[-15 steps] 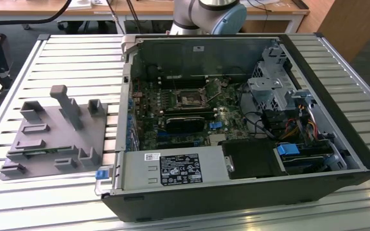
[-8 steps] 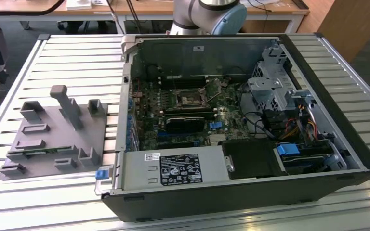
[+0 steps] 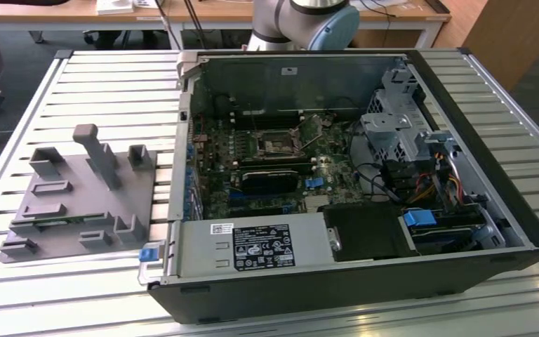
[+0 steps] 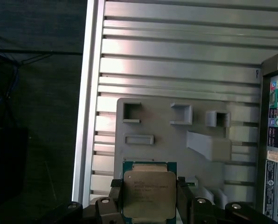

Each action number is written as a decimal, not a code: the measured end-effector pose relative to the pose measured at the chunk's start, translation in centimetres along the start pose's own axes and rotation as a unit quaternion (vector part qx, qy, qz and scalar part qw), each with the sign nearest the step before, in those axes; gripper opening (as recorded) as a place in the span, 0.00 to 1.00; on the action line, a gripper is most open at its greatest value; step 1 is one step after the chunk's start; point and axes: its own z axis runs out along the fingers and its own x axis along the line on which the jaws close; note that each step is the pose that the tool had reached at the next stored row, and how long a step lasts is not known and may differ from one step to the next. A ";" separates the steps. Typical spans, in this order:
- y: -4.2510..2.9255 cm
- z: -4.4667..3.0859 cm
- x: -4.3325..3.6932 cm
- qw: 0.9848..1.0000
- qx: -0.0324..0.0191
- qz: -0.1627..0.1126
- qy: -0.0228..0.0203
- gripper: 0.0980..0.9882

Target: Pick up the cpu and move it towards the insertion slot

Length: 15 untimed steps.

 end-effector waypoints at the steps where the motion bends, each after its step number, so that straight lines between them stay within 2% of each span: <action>1: 0.01 -0.19 0.00 1.000 0.000 0.000 0.000 0.50; 10: 0.12 -2.17 0.01 1.000 0.000 0.000 0.000 0.50; 15: 0.09 -2.26 -0.52 1.000 0.000 0.000 0.000 0.50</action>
